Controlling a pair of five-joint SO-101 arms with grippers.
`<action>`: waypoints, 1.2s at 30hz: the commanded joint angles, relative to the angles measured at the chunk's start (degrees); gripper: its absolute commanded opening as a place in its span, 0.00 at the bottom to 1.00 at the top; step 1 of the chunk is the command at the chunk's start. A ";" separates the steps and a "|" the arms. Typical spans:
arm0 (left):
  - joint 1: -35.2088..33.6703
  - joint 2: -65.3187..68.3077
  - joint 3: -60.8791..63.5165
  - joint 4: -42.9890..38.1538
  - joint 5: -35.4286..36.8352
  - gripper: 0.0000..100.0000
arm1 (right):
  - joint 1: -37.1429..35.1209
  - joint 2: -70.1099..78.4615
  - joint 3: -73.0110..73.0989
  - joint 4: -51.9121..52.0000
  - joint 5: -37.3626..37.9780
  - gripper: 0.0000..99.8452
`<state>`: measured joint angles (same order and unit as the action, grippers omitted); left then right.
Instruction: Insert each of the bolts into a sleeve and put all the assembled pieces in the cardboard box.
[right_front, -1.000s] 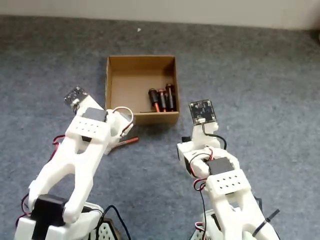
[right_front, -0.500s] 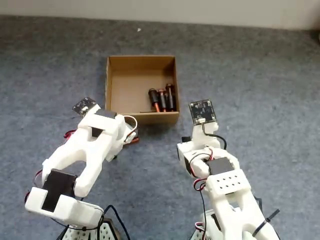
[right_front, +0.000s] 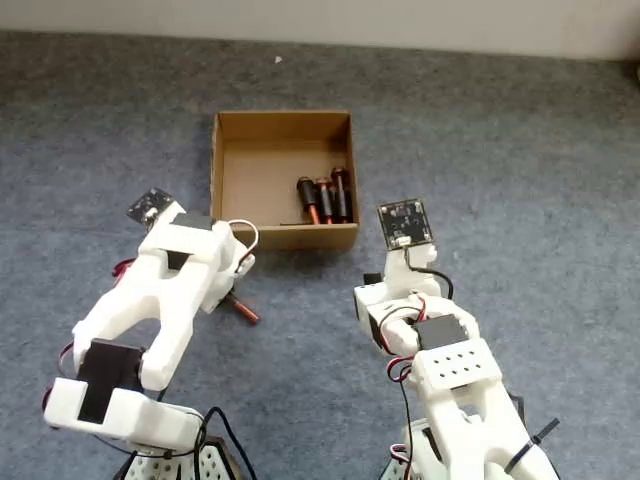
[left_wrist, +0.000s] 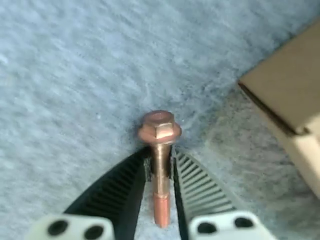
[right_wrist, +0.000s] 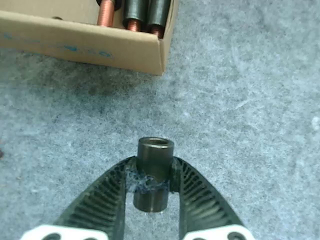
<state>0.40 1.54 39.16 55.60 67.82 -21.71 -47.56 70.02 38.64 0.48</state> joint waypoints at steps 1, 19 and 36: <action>-1.71 -0.75 0.48 0.00 -1.49 0.01 | 0.84 -1.63 -0.31 -1.54 -0.44 0.00; -1.27 -23.96 0.13 6.77 -13.89 0.01 | 0.84 -1.98 -0.22 -1.36 -0.44 0.00; 9.89 -47.69 8.57 5.45 -35.87 0.01 | 0.66 -7.87 -0.13 1.98 -0.44 0.00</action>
<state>5.49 -39.08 45.41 62.11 34.59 -21.71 -50.11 70.02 39.96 0.48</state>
